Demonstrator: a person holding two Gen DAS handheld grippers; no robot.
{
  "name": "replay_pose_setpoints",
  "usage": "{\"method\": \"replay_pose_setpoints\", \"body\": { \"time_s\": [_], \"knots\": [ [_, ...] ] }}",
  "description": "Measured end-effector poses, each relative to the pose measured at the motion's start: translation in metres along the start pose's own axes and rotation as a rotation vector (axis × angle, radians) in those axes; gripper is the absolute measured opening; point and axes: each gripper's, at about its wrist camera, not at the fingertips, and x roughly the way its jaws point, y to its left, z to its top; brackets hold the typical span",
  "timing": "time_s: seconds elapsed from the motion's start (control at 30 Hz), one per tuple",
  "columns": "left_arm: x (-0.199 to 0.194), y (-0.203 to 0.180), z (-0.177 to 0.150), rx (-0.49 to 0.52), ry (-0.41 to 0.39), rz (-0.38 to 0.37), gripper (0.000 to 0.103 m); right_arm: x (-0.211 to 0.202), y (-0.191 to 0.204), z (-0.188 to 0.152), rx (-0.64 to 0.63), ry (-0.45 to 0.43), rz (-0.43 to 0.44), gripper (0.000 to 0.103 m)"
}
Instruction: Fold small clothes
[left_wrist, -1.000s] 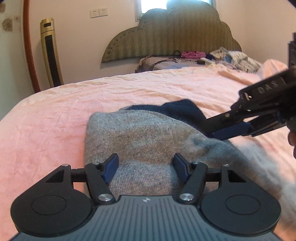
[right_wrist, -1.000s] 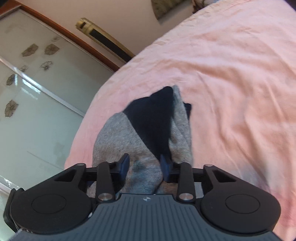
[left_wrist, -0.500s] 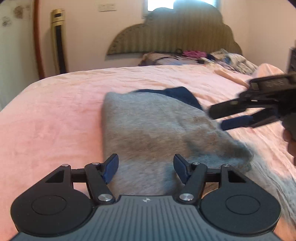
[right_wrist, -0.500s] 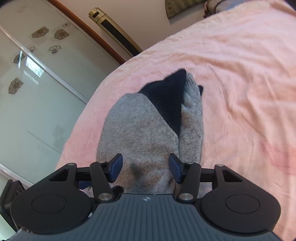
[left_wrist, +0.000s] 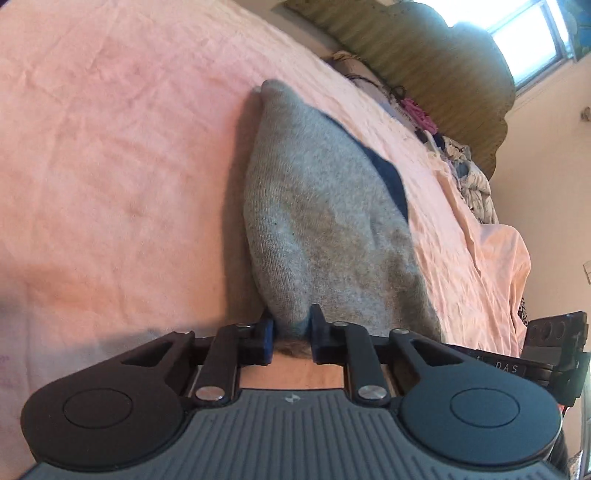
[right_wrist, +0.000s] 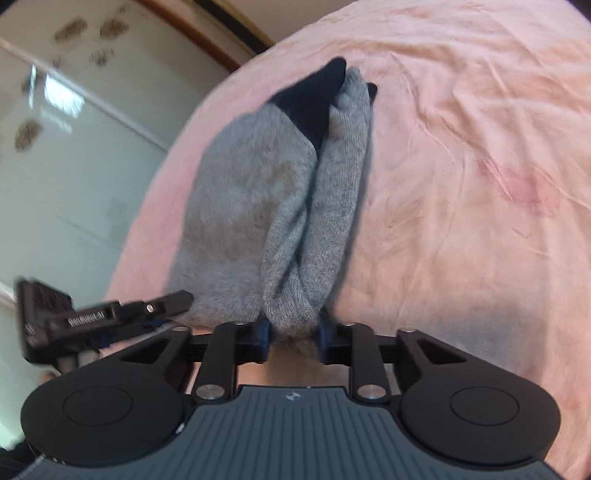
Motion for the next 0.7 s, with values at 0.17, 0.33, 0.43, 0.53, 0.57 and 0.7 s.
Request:
{"method": "replay_pose_setpoints", "body": {
  "time_s": [0.17, 0.33, 0.43, 0.53, 0.57, 0.7],
  "knots": [
    [-0.006, 0.010, -0.010, 0.075, -0.019, 0.064, 0.017, -0.007, -0.002, -0.005, -0.112, -0.009, -0.083, 0.020],
    [-0.056, -0.035, -0.022, 0.332, -0.217, 0.147, 0.023, -0.038, -0.003, -0.002, -0.020, -0.116, -0.057, 0.068],
    [-0.047, -0.062, -0.018, 0.455, -0.305, 0.184, 0.066, -0.056, 0.009, 0.018, -0.012, -0.289, -0.018, 0.075],
    [-0.003, -0.086, -0.016, 0.567, -0.303, 0.213, 0.067, -0.026, 0.028, 0.057, -0.026, -0.322, 0.020, 0.077],
    [0.014, -0.090, -0.016, 0.587, -0.261, 0.227, 0.067, -0.011, 0.034, 0.068, -0.036, -0.307, 0.033, 0.077],
    [0.055, -0.082, -0.030, 0.634, -0.196, 0.289, 0.068, 0.061, 0.031, 0.102, -0.124, -0.153, -0.115, 0.077]
  ]
}}
